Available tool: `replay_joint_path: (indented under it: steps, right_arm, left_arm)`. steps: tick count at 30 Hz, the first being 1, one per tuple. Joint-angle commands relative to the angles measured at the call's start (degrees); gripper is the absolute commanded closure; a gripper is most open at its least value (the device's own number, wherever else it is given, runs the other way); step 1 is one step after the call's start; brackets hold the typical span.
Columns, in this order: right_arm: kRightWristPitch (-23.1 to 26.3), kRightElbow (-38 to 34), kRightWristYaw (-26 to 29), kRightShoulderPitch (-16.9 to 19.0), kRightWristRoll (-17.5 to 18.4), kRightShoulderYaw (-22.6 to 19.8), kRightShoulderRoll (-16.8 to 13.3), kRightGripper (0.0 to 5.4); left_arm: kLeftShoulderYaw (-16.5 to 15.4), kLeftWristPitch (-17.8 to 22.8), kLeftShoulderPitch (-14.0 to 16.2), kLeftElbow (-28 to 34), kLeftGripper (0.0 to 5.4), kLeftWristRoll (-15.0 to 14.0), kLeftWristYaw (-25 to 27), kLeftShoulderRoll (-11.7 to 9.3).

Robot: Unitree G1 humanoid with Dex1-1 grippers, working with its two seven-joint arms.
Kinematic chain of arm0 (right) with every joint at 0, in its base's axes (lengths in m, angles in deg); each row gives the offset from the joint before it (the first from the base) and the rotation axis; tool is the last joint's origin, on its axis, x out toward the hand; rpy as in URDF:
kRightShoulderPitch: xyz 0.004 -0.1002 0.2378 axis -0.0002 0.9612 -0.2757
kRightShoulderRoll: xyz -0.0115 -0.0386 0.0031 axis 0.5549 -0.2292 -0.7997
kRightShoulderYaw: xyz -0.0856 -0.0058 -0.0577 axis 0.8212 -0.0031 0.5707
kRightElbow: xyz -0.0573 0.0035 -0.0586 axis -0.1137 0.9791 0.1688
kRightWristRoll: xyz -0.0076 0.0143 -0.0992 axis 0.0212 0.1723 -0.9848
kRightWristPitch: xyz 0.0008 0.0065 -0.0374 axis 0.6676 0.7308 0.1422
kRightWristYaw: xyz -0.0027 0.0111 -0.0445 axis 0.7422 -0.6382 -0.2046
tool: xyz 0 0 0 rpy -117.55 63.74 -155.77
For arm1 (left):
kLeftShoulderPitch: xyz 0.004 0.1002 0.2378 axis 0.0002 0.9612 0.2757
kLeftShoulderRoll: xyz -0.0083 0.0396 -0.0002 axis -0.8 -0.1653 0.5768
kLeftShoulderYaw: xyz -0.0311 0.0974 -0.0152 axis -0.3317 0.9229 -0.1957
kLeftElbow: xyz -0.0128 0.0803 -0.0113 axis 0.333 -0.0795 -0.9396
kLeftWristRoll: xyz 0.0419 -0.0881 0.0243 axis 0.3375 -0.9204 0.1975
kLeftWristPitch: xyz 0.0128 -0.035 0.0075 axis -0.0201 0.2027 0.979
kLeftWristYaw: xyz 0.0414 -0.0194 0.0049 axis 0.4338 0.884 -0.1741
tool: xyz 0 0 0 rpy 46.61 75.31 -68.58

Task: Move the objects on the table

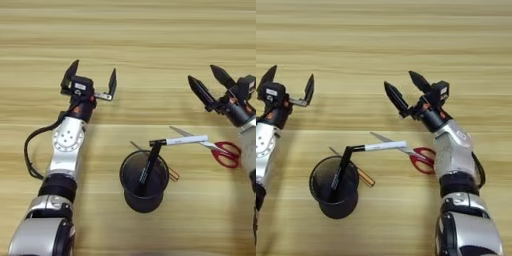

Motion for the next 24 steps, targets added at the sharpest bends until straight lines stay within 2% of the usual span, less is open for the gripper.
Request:
replay_joint_path:
  steps: [1, 4, 7, 10, 14, 19, 24]
  right_arm:
    - [5.05, -10.8, 4.22, 4.64, 1.37, 2.85, -4.36, 0.0]
    - [9.28, -17.75, 7.75, 7.71, 2.87, 4.28, -8.2, 0.0]
    - [12.88, -23.21, 11.8, 10.4, 4.15, 5.42, -12.63, 0.0]
    - [17.03, -27.77, 17.89, 13.62, 6.69, 6.47, -17.56, 0.0]
    - [20.48, -30.23, 25.46, 16.87, 6.54, 8.22, -24.91, 0.0]
    - [20.91, -32.82, 29.32, 18.84, 4.19, 11.03, -29.64, 0.0]
    - [18.53, -36.98, 30.01, 21.43, 0.63, 14.87, -31.23, 0.0]
  left_arm:
    - [1.02, 2.86, 4.08, 4.43, 0.01, 0.31, -1.29, 0.12]
    - [1.5, 3.81, 6.39, 7.8, 0.01, -0.38, -1.39, 0.28]
    - [1.69, 4.6, 7.48, 9.53, 0.01, -1.9, -0.96, 0.66]
    - [1.91, 5.03, 8.01, 10.97, 0.01, -3.21, -0.21, 0.97]
    - [1.45, 6.13, 7.91, 11.16, 0.01, -5.9, 0.58, 1.58]
    - [1.5, 5.95, 7.62, 10.83, 0.01, -6.81, 0.82, 1.63]
    - [1.47, 5.86, 7.47, 10.65, 0.01, -7.3, 0.96, 1.5]
